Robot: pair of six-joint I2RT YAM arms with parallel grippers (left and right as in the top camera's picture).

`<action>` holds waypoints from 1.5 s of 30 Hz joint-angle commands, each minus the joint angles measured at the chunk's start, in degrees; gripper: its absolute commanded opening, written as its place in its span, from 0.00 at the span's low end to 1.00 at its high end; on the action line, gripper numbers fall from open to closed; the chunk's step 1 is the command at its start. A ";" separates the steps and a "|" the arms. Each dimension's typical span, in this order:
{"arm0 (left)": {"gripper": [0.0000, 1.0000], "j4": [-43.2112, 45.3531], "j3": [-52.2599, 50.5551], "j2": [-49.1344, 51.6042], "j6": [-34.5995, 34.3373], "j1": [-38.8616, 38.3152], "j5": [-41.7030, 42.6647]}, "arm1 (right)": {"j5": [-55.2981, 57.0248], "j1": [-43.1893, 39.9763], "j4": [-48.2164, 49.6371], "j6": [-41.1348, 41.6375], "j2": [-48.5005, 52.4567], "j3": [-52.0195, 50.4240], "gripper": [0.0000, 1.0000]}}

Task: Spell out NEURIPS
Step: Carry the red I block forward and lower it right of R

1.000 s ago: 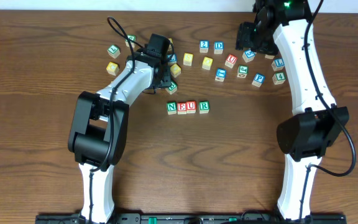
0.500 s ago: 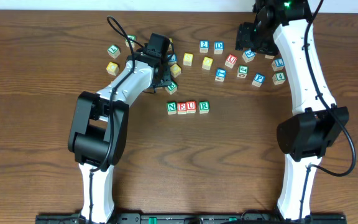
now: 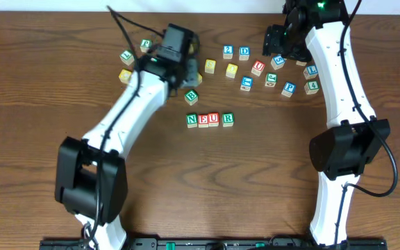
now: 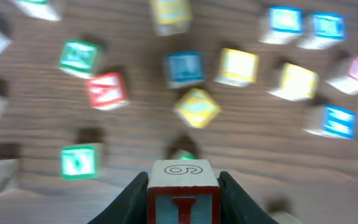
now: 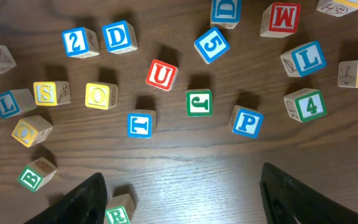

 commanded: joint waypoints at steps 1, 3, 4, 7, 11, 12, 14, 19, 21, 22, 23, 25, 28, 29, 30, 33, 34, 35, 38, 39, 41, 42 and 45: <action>0.31 -0.37 -0.22 0.76 -1.57 -6.91 -0.61 | 0.48 -2.40 -0.09 0.15 0.92 -0.31 0.74; 0.31 -0.04 -0.22 1.77 -2.62 -9.99 -0.63 | 0.46 -3.96 -0.11 -0.24 0.92 -0.31 0.75; 0.31 0.20 -0.20 2.27 -3.50 -11.23 -0.63 | 0.48 -4.74 -0.11 -0.26 0.92 -0.31 0.75; 0.31 1.70 -0.22 4.76 -6.56 -15.67 -0.63 | 0.42 -7.85 -0.09 -0.24 0.92 -0.31 0.75; 0.31 4.46 -0.22 8.07 -9.62 -19.65 -0.63 | 0.24 -11.08 -0.35 -0.26 0.92 -0.31 0.75; 0.31 5.16 -0.22 8.76 -10.40 -20.39 -0.63 | 0.02 -11.65 -0.50 -0.26 0.92 -0.31 0.75; 0.31 6.60 -0.22 10.27 -10.93 -21.81 -0.68 | 0.02 -12.48 -1.03 -0.26 0.92 -0.31 0.75; 0.31 6.69 -0.22 13.33 -13.40 -22.95 -0.68 | 0.04 -13.09 -1.70 -0.96 0.92 -0.31 0.75; 0.31 6.71 -0.22 14.60 -14.69 -22.86 -0.66 | 0.04 -13.03 -1.90 -0.96 0.92 -0.31 0.75; 0.31 6.71 -0.22 14.91 -15.10 -22.77 -0.66 | 0.04 -13.03 -2.03 -0.96 0.92 -0.31 0.75; 0.31 6.71 -0.22 15.32 -15.47 -22.75 -0.66 | 0.04 -13.00 -2.19 -0.96 0.92 -0.33 0.75; 0.31 6.71 -0.22 15.74 -15.63 -22.67 -0.68 | 0.04 -12.96 -2.47 -0.96 0.92 -0.33 0.75; 0.31 6.71 -0.22 15.74 -15.65 -22.49 -0.70 | 0.04 -12.85 -2.93 -0.98 0.92 -0.33 0.75; 0.31 6.71 -0.22 15.74 -15.67 -22.38 -0.74 | 0.04 -12.79 -3.04 -0.98 0.92 -0.31 0.75; 0.31 6.67 -0.22 15.74 -16.00 -22.38 -1.05 | 0.04 -12.74 -3.15 -0.96 0.92 -0.31 0.75; 0.31 5.55 -0.22 15.76 -19.74 -22.38 -4.74 | 0.04 -12.66 -3.19 -1.16 0.92 -0.31 0.75; 0.31 5.55 -0.22 15.74 -19.74 -22.38 -4.74 | 0.04 -12.61 -3.23 -1.16 0.92 -0.33 0.75; 0.31 5.55 -0.22 15.74 -19.74 -22.38 -4.74 | 0.04 -12.59 -3.28 -1.16 0.92 -0.33 0.75; 0.31 5.55 -0.22 15.74 -19.96 -22.38 -4.74 | 0.04 -12.37 -3.30 -1.16 0.92 -0.33 0.75; 0.31 5.55 -0.22 15.74 -19.96 -22.38 -4.74 | 0.04 -12.31 -3.30 -1.16 0.92 -0.33 0.75; 0.31 5.55 -0.22 15.74 -19.96 -22.38 -4.74 | 0.04 -12.28 -3.30 -1.16 0.92 -0.33 0.76; 0.31 5.55 -0.22 15.74 -19.98 -22.38 -4.72 | 0.07 -12.28 -3.32 -1.16 0.92 -0.33 0.76; 0.31 5.57 -0.22 15.74 -20.31 -22.38 -4.76 | 0.07 -12.28 -3.32 -1.20 0.92 -0.33 0.76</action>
